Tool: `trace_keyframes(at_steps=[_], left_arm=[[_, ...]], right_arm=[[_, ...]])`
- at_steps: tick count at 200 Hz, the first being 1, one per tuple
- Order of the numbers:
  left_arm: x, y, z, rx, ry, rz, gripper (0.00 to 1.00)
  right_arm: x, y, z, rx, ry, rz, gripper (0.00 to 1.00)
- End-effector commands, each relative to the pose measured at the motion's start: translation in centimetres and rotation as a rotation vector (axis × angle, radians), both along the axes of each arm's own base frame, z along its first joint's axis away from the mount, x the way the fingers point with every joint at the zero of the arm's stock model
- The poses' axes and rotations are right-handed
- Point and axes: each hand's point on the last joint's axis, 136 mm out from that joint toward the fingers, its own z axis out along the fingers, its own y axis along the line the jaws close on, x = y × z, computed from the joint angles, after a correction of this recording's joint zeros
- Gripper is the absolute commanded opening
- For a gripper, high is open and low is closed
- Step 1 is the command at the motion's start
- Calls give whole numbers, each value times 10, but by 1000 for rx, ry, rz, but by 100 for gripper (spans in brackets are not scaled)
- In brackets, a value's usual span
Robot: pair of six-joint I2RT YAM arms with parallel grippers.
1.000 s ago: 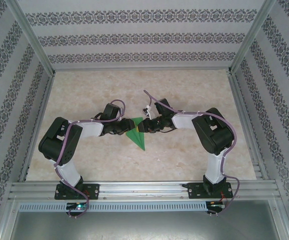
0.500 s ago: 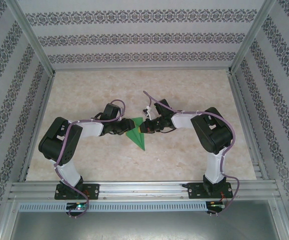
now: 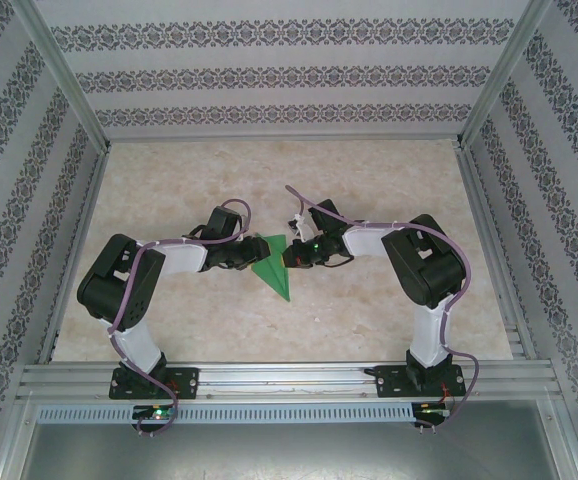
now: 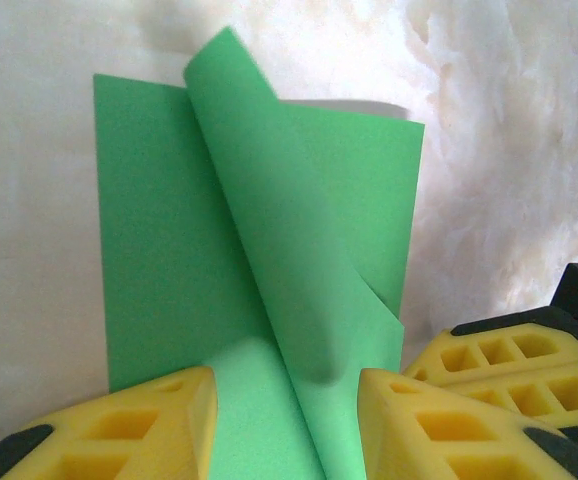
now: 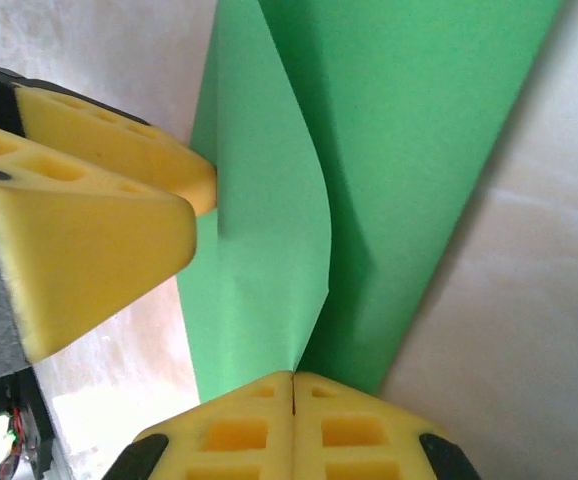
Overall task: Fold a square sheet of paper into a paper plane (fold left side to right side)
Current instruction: Fourth fold the wing at the center of the table.
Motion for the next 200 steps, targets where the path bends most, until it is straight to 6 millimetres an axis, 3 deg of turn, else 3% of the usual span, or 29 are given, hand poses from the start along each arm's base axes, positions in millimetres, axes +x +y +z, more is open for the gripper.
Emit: trace_keyframes(at_steps=[1,102,200], left_arm=[[-15,9,-20,86,57,-13,42],[-14,9,-17,87,52,-13,42],[-15,10,-19,89,54,-9,42]], right_arm=[[9,-6,0,-30,-26,-14,0],[12,-10,-3,-61,-25,-23,0],[-1,-13,-13,-84,-3,-24,0]])
